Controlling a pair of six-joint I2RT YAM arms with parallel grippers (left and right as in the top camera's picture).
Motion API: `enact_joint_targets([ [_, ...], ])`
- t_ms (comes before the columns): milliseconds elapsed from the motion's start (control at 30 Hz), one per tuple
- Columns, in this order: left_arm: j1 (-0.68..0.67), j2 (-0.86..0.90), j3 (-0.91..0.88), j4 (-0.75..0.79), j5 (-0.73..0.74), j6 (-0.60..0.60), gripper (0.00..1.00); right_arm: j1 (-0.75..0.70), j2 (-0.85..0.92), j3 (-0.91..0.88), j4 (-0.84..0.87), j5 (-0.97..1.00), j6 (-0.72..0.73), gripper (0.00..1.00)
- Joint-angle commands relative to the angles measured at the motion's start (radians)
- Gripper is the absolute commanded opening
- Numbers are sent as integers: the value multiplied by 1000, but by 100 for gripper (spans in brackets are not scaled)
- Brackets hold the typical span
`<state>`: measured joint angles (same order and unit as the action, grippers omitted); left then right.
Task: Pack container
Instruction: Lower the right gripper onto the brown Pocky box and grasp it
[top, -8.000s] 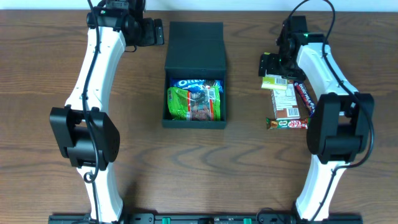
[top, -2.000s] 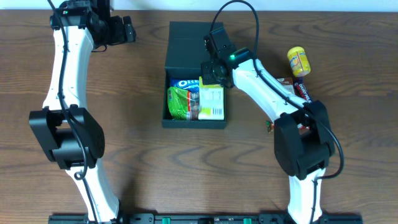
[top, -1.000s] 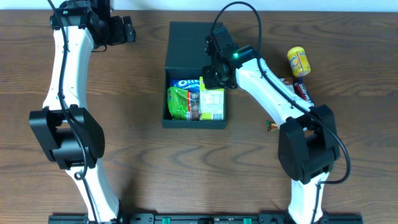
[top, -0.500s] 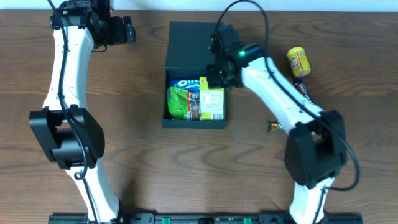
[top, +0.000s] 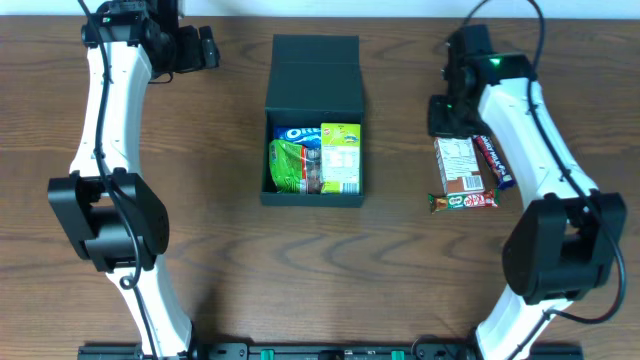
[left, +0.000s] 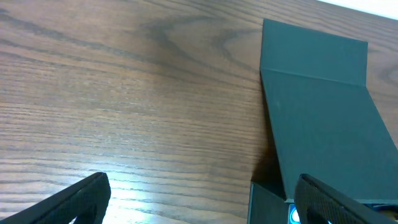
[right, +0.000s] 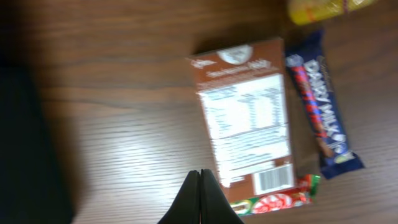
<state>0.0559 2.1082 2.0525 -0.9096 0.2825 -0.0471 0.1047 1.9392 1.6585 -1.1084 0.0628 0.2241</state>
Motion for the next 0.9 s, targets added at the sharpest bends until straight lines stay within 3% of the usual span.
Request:
enact_joint_targets([
  [0,-16,-19,-4,-1,6,18,95,-41,-11,-56,17,-35,-91,2],
  [33,-19,-19,-4,-1,3,18,95,-54,-11,-74,26,-63,-120,8],
  [67,-23,-19,-4,0,0,18,95,-64,-11,-92,32,-74,-135,23],
  [100,-26,-19,-4,2,-1,18,95,-71,-11,-107,35,-74,-136,43],
  [233,-38,-19,-4,14,-1,18,95,-87,-11,-166,58,-66,-137,73],
  [533,-61,-19,-4,28,-1,18,95,-92,-11,-265,174,-36,-164,99],
  [867,-63,-19,-4,28,-1,18,95,-116,-10,-325,261,-10,-177,99],
])
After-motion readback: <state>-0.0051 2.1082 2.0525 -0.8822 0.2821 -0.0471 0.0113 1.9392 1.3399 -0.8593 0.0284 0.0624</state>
